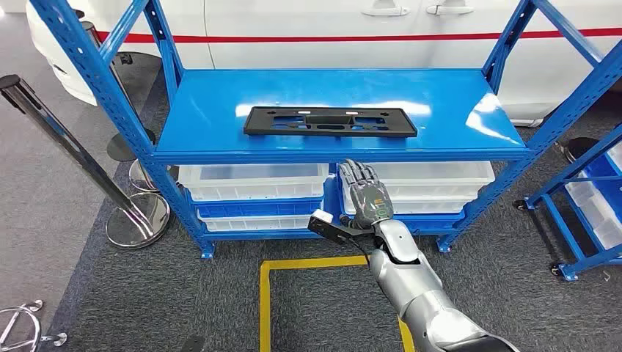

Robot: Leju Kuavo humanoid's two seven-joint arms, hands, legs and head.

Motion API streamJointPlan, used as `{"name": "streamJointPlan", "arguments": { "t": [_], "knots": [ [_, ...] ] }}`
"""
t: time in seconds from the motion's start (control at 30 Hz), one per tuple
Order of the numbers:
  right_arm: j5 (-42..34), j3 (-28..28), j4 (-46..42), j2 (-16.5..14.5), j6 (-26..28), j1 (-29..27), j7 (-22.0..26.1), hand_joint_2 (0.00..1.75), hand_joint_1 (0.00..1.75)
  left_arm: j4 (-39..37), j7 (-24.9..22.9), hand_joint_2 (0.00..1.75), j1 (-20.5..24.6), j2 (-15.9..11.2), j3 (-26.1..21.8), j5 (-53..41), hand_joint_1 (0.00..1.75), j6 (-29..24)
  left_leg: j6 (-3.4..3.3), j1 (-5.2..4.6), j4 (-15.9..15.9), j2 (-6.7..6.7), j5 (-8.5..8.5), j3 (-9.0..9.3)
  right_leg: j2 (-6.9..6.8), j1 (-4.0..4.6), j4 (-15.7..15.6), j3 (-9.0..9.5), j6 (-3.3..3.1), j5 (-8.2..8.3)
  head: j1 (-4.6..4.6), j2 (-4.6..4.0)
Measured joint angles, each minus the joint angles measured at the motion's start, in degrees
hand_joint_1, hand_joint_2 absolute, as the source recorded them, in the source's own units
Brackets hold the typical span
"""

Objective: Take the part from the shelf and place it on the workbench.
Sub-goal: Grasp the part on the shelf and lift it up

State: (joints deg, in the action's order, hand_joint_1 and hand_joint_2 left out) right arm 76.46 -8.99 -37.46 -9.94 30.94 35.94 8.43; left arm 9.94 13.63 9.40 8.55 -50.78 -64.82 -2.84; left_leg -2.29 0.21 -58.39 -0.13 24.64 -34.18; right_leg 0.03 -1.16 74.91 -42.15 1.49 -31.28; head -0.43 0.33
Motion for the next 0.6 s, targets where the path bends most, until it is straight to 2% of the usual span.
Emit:
{"name": "streamJointPlan", "arguments": {
  "t": [0.07, 0.13, 0.17, 0.2, 0.43, 0.5, 0.53, 0.57, 0.6],
  "knots": [
    [0.9, -1.2, -0.9, 0.2, 0.6, 0.1, -0.8, 1.75, 0.00, 0.0, 0.1, 0.00, 0.0, 0.1, -0.1, -0.3, 0.00, 0.1, 0.02, -0.13, -0.1, -0.01, 0.01, 0.03, 0.00, 0.22, -4.5, 2.12, -0.47, 2.40, -0.01, 0.00],
    [2.8, -3.7, -2.8, 0.7, 1.9, 0.4, -2.5, 1.75, 0.00, 0.0, 0.2, 0.00, 0.2, 0.4, -0.4, -0.9, 0.00, 0.4, 0.18, -0.44, -0.2, -0.01, 0.08, -0.05, -0.07, 0.72, -12.0, 5.65, -1.38, 5.39, -0.02, 0.00],
    [3.6, -4.8, -3.8, 0.9, 2.5, 0.5, -3.3, 1.75, 0.00, 0.0, 0.3, 0.00, 0.4, 0.5, -0.5, -1.2, 0.00, 0.5, 0.34, -0.52, -0.3, 0.01, 0.09, -0.14, -0.13, 0.94, -14.3, 6.67, -1.66, 6.03, -0.01, 0.00],
    [4.3, -5.6, -4.4, 1.0, 3.0, 0.5, -3.9, 1.75, 0.00, 0.0, 0.3, 0.00, 0.5, 0.6, -0.6, -1.4, 0.00, 0.6, 0.47, -0.58, -0.3, 0.03, 0.10, -0.24, -0.18, 1.07, -15.3, 7.02, -1.77, 6.05, -0.01, 0.00],
    [5.0, -6.6, -5.3, 1.1, 3.4, 0.5, -4.7, 1.75, 0.00, 0.0, 0.4, 0.00, 0.7, 0.6, -0.8, -1.6, 0.00, 0.8, 0.70, -0.54, -0.4, 0.05, 0.06, -0.32, -0.18, 1.17, -15.4, 6.96, -1.73, 6.15, -0.01, 0.00],
    [6.9, -8.9, -7.3, 1.6, 4.6, 0.5, -6.5, 1.75, 0.00, 0.1, 0.5, 0.00, 1.0, 0.8, -1.0, -2.1, 0.00, 1.2, 1.23, -0.52, -0.7, 0.11, 0.50, -0.50, -0.14, 0.83, -15.9, 7.15, -2.19, 6.46, -0.02, 0.00],
    [8.4, -10.9, -9.0, 1.9, 5.6, 0.5, -8.3, 1.75, 0.00, 0.1, 0.5, 0.00, 1.3, 0.9, -1.2, -2.6, 0.00, 1.5, 1.76, -0.33, -4.4, 0.12, 2.45, -2.15, -0.13, 0.65, -16.1, 7.23, -2.53, 6.63, -0.03, 0.00],
    [9.9, -13.2, -10.9, 2.3, 6.8, 0.2, -10.6, 1.75, 0.00, 0.1, 0.6, 0.00, 1.5, 1.0, -1.4, -3.4, 0.00, 2.0, 2.40, 0.04, -6.9, 0.14, 3.15, -3.33, -0.10, 0.41, -16.3, 7.33, -2.77, 6.73, -0.03, 0.00],
    [10.8, -14.8, -12.1, 2.6, 7.7, 0.0, -12.4, 1.75, 0.00, 0.1, 0.6, 0.00, 1.8, 1.2, -1.5, -4.0, 0.00, 2.4, 2.86, 0.46, -8.1, 0.14, 3.19, -3.80, -0.07, 0.34, -16.2, 7.34, -2.78, 6.66, -0.05, 0.00]
  ]
}}
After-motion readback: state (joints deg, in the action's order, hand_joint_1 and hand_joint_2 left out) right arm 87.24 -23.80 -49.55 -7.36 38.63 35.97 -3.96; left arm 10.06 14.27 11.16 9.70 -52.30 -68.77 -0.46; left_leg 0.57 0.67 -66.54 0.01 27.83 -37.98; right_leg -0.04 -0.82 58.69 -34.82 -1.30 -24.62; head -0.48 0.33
